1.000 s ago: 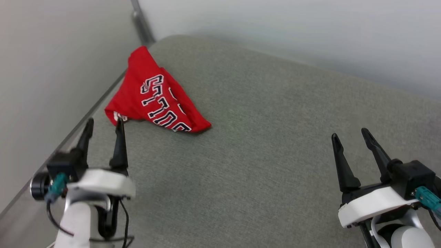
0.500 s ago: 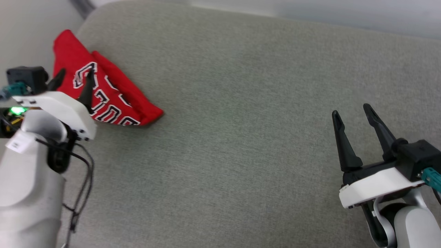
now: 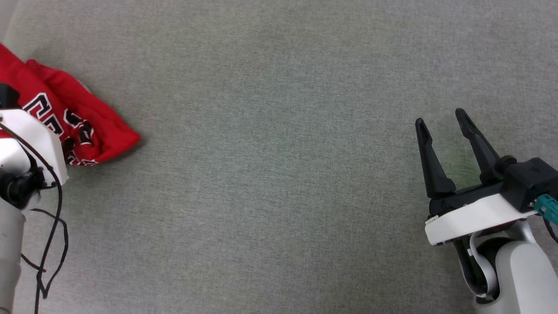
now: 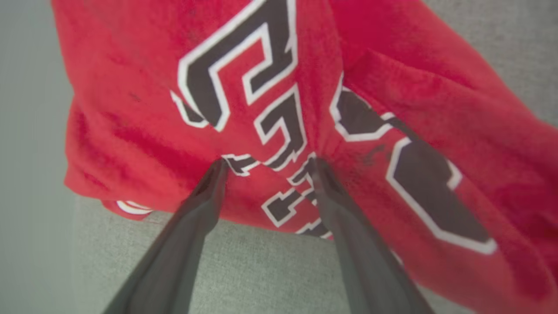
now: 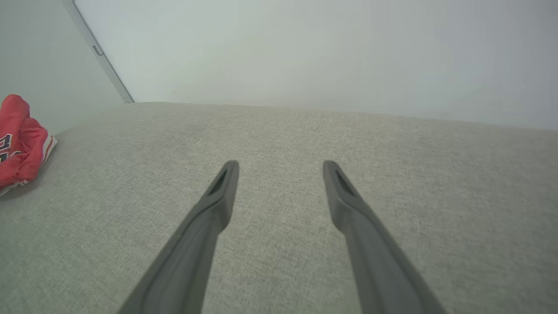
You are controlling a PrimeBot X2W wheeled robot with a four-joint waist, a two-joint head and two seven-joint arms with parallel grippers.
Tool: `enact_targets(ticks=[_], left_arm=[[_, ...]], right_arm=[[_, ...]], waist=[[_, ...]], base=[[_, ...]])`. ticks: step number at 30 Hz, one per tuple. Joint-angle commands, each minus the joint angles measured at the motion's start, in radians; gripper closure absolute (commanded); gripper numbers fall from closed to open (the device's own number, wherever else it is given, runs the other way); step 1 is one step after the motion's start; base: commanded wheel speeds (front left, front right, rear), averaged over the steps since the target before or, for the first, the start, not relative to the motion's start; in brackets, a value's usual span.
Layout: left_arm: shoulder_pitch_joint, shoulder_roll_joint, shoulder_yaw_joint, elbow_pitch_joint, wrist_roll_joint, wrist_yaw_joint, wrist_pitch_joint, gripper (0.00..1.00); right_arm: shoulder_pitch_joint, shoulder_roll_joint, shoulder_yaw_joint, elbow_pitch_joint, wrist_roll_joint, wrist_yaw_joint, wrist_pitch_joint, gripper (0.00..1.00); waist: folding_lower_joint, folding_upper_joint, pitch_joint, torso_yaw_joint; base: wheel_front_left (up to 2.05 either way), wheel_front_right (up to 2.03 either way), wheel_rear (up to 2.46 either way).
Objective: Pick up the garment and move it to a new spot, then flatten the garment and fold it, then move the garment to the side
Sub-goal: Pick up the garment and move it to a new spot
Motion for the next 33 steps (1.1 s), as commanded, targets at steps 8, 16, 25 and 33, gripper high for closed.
enact_targets(ticks=[8, 16, 25, 33], left_arm=[[-0.002, -0.026, -0.017, 0.074, -0.024, 0.027, 0.093, 0.97], [-0.018, -0.026, -0.022, 0.051, 0.023, 0.082, -0.112, 1.0], [-0.039, -0.077, -0.024, 0.021, 0.053, 0.117, -0.414, 1.0], [-0.055, -0.13, -0.034, -0.048, 0.07, 0.118, -0.654, 1.0]], right_arm=[[-0.023, -0.005, -0.018, 0.017, 0.002, 0.0, -0.021, 0.0], [0.029, 0.012, -0.059, 0.019, -0.01, 0.0, -0.026, 0.0], [0.101, 0.032, -0.106, 0.004, -0.02, 0.0, -0.005, 0.0], [0.145, 0.041, -0.121, -0.014, -0.018, 0.0, 0.015, 0.0]], waist=[[-0.0001, 0.0, -0.001, -0.026], [-0.0001, 0.0, -0.091, -0.01], [-0.0001, 0.0, -0.238, 0.029], [-0.0001, 0.0, -0.34, 0.012]], base=[[0.0, 0.0, 0.0], [0.0, 0.0, 0.0], [0.0, 0.0, 0.0], [0.0, 0.0, 0.0]])
